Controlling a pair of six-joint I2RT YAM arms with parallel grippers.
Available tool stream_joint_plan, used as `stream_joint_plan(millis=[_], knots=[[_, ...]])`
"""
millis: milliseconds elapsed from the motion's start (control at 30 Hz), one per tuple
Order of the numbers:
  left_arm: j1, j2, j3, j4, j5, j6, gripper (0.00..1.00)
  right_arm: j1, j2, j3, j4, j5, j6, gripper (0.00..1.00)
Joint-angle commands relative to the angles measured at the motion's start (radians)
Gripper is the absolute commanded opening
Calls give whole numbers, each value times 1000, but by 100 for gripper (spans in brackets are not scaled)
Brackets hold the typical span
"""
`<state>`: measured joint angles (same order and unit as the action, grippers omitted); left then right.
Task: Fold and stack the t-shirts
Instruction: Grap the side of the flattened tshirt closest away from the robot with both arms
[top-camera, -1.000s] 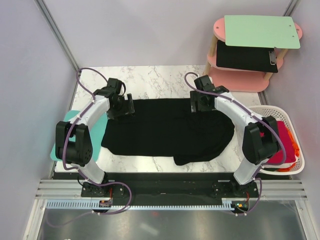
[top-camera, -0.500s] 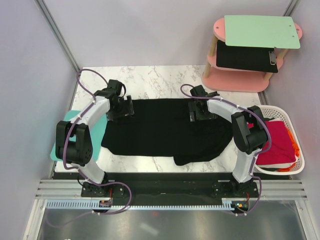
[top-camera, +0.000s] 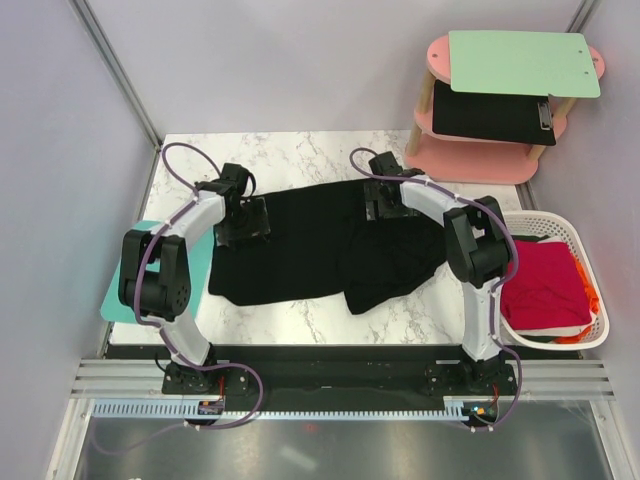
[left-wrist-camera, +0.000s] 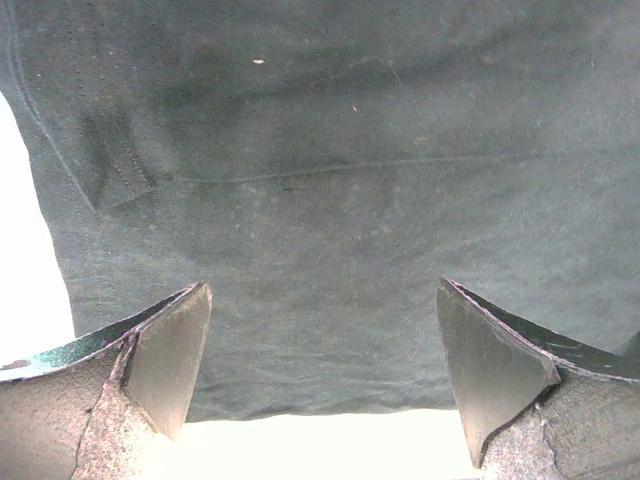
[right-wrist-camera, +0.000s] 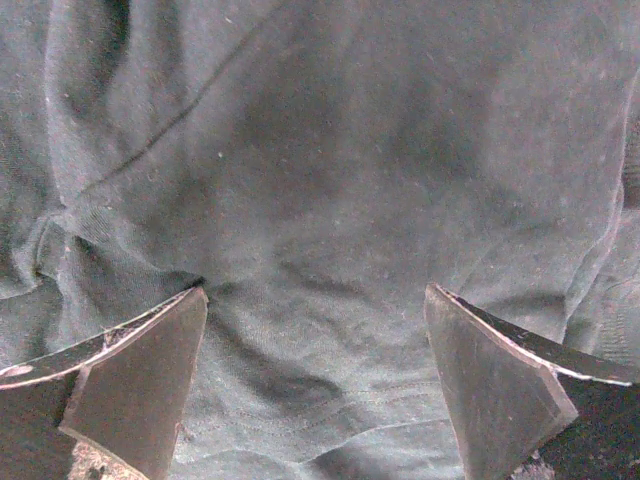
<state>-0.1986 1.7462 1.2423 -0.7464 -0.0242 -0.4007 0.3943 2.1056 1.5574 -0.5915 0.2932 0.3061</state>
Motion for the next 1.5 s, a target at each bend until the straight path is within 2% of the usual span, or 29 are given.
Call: stream_joint_plan(millis=[0, 200, 400, 500, 567, 733, 933, 1033, 1467], knots=[[-1, -80, -6, 25, -14, 19, 100, -5, 25, -55, 34, 24, -16, 98], [-1, -192, -104, 25, -8, -10, 100, -6, -310, -252, 47, 27, 5, 98], [-2, -303, -213, 27, 12, -24, 100, 6, -630, -442, 1, -64, 21, 98], [-5, -352, -250, 25, 20, -29, 100, 60, -728, -456, -53, -112, 13, 98], [-8, -382, -265, 24, 27, -32, 100, 145, -759, -442, -100, -109, 5, 98], [-9, -410, -316, 24, 70, -46, 100, 343, -748, -428, -154, -65, -4, 97], [-4, -384, -382, 80, 173, -85, 100, 523, -665, -422, -214, 12, 1, 93], [-2, -360, -408, 123, 222, -96, 100, 583, -628, -422, -232, 27, 21, 92], [-4, -263, -397, 168, 211, -109, 100, 761, -414, -373, -214, 46, 74, 90]])
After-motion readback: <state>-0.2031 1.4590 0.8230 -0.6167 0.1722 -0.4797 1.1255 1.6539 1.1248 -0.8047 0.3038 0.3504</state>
